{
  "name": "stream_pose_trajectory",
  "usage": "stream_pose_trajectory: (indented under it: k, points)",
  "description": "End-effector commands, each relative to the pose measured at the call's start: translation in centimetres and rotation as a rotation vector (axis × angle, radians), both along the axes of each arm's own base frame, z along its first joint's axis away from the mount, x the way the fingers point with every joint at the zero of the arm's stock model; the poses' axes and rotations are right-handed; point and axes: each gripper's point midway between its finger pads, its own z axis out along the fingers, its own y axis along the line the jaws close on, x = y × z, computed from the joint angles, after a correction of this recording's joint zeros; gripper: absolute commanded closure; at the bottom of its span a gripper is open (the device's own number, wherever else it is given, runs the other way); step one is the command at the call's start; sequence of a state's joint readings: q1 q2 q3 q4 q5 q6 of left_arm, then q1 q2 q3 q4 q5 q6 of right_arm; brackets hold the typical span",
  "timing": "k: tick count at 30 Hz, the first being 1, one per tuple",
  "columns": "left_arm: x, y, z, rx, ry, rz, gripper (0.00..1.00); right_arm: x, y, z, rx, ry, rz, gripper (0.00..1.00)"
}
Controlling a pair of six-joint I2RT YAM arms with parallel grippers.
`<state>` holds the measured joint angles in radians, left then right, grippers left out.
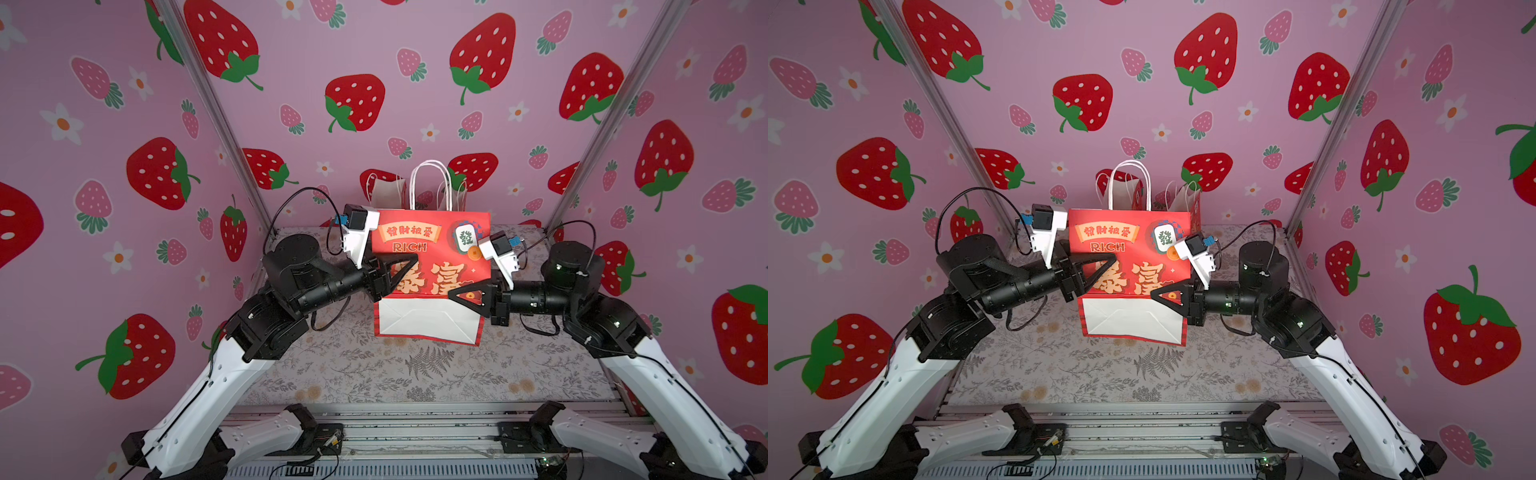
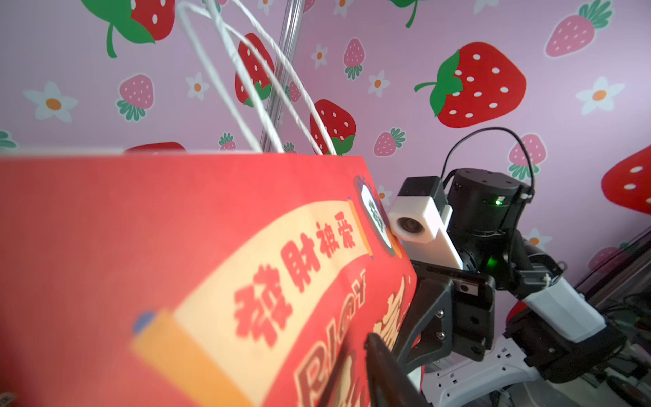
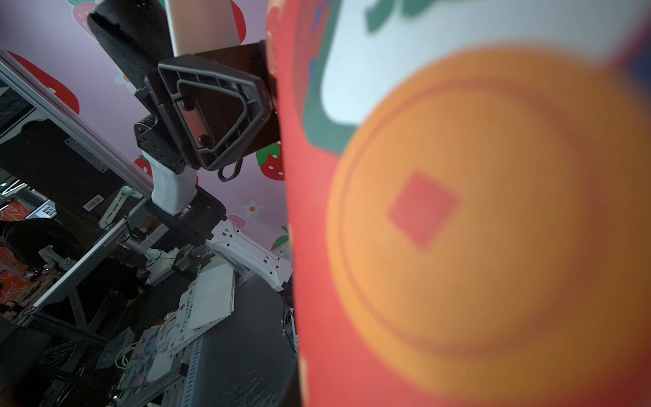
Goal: Put away the paper bag
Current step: Press the paper bag.
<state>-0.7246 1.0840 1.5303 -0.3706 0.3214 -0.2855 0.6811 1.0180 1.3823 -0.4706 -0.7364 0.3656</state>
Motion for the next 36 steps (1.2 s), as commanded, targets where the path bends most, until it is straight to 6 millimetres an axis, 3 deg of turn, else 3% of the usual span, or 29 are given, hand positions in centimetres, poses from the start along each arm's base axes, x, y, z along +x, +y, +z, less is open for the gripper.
stream_pose_trajectory:
  k: [1, 5, 8, 11, 17, 20, 23, 25, 26, 28, 30, 32, 36]
  points:
    - [-0.7, 0.6, 2.5, -0.033, -0.055, 0.000, 0.28, -1.4, -0.1, 1.0, 0.021, -0.039, 0.061, 0.93]
    - [-0.9, 0.7, 3.7, -0.059, -0.074, -0.003, 0.24, -2.5, 0.0, 0.6, 0.009, -0.032, 0.123, 0.93]
    - [-0.7, 0.7, 3.9, -0.073, -0.078, 0.006, 0.31, -3.4, 0.0, 0.8, 0.020, -0.038, 0.168, 0.93]
    - [-0.5, 0.7, 4.2, -0.087, -0.083, 0.016, 0.41, -3.8, -0.1, 0.7, 0.017, -0.049, 0.178, 0.93]
    - [0.3, 0.9, 3.9, -0.082, -0.076, 0.050, 0.74, -3.5, 0.0, 0.6, 0.015, -0.049, 0.171, 0.93]
    - [0.7, 1.0, 3.4, -0.070, -0.065, 0.071, 0.83, -3.0, 0.2, 0.7, 0.018, -0.045, 0.152, 0.93]
    - [0.9, 1.1, 2.9, -0.060, -0.055, 0.087, 0.85, -2.2, 0.3, 0.6, 0.012, -0.041, 0.113, 0.94]
    - [0.8, 1.3, 2.6, -0.061, -0.046, 0.088, 0.81, -1.3, 0.1, 0.8, 0.008, -0.048, 0.054, 0.98]
    - [0.6, 1.3, 2.3, -0.059, -0.040, 0.084, 0.74, -1.0, 0.1, 0.8, 0.009, -0.049, 0.032, 1.00]
    - [0.0, 1.4, 1.7, -0.063, -0.026, 0.063, 0.49, -0.5, -0.2, 1.1, 0.019, -0.056, -0.008, 1.00]
    - [-1.0, 1.2, 0.9, -0.067, -0.013, 0.016, 0.36, -0.2, -0.4, 1.6, 0.037, -0.063, -0.037, 1.00]
    - [-2.4, 0.7, 0.0, -0.064, 0.001, -0.060, 0.30, 0.0, -0.5, 2.0, 0.052, -0.067, -0.056, 1.00]
    - [-4.2, -0.1, -2.0, -0.040, 0.035, -0.127, 0.29, 0.6, -0.6, 2.2, 0.068, -0.067, -0.088, 1.00]
